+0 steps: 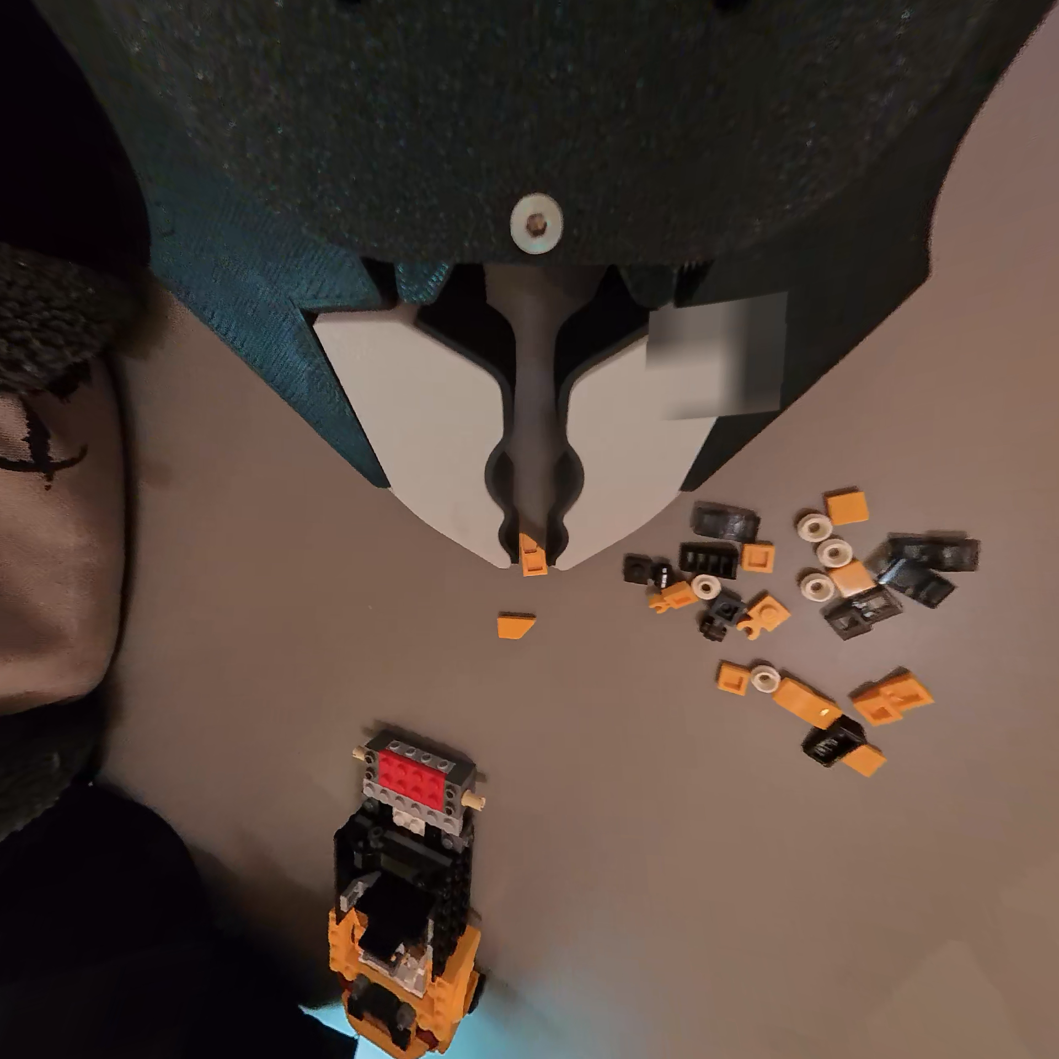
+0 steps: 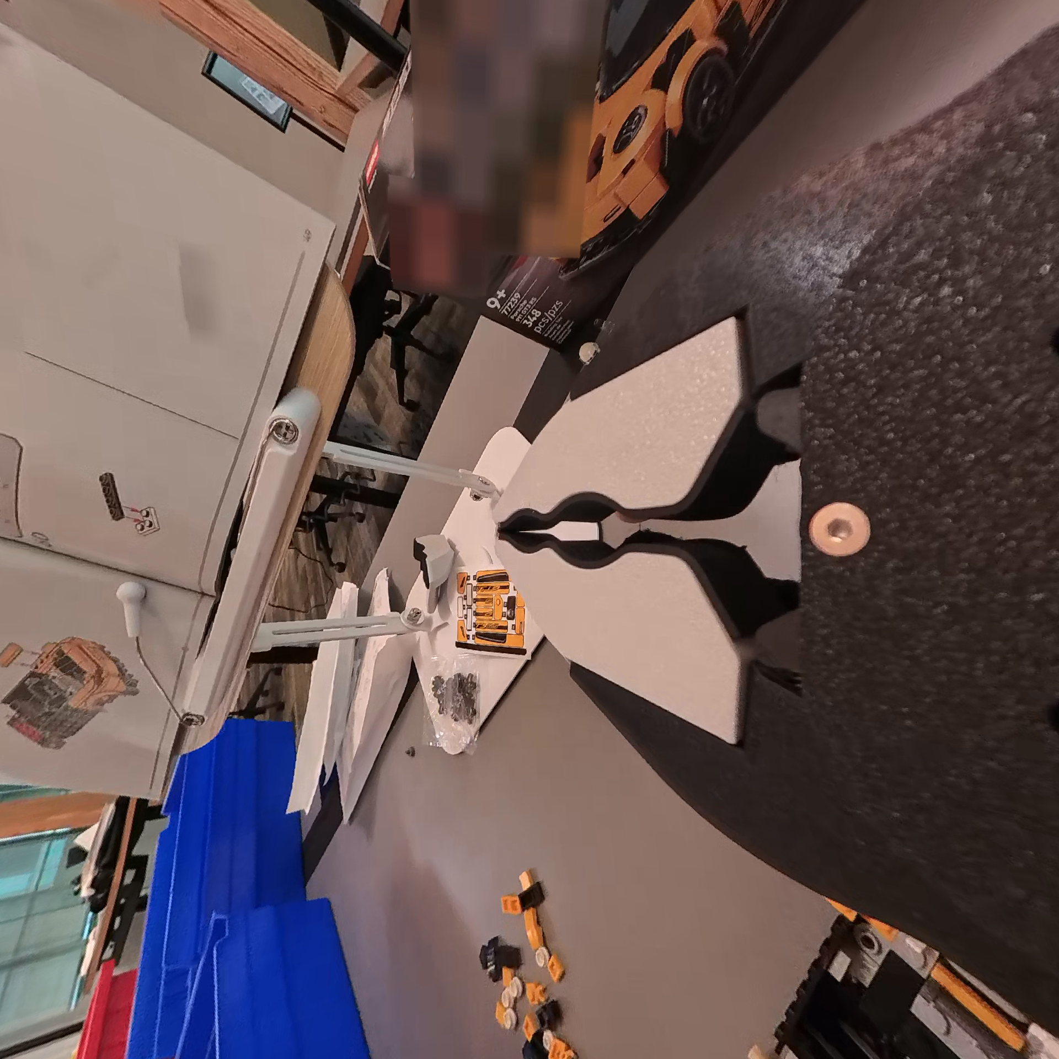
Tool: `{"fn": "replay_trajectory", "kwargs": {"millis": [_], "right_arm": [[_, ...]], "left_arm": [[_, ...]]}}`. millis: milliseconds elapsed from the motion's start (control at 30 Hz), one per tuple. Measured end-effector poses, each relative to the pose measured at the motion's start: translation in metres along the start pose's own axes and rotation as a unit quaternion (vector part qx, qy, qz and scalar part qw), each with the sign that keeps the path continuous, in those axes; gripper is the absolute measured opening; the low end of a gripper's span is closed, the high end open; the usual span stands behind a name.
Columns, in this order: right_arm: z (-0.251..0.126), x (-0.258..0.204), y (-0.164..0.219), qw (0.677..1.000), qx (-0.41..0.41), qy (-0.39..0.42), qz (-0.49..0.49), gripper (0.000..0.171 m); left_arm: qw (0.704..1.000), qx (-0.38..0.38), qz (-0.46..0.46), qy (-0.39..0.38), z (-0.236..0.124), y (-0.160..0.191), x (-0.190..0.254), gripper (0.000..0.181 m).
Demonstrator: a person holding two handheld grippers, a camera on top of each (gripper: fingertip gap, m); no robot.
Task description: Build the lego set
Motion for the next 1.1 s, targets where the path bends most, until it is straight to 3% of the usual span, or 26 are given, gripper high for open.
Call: {"fn": "replay_trajectory", "kwargs": {"millis": [467, 800, 1100], "right_arm": [[0.0, -0.005, 0.0, 1.0, -0.001, -0.009, -0.003, 0.0], [-0.002, -0.008, -0.003, 1.0, 0.003, -0.016, -0.004, 0.0], [-0.002, -0.01, -0.003, 1.0, 0.002, -0.02, -0.006, 0.0]], "left_arm": [[0.99, 0.01, 0.053, -0.128, -0.025, -0.007, -0.016, 0.012], [0.98, -0.039, 0.146, -0.131, -0.03, -0.004, 0.001, 0.012], [0.969, -0.088, 0.194, -0.125, -0.007, 0.001, 0.006, 0.013]]}}
Point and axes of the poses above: each gripper's, where its closed fingertips meet, z out along the fingers, y out of its underside, x = y × z across the jaws, the point moved 5 cm from there along -z, back along the fingers, and after that the axes turned 15 degrees about y, right-handed, at the moved point
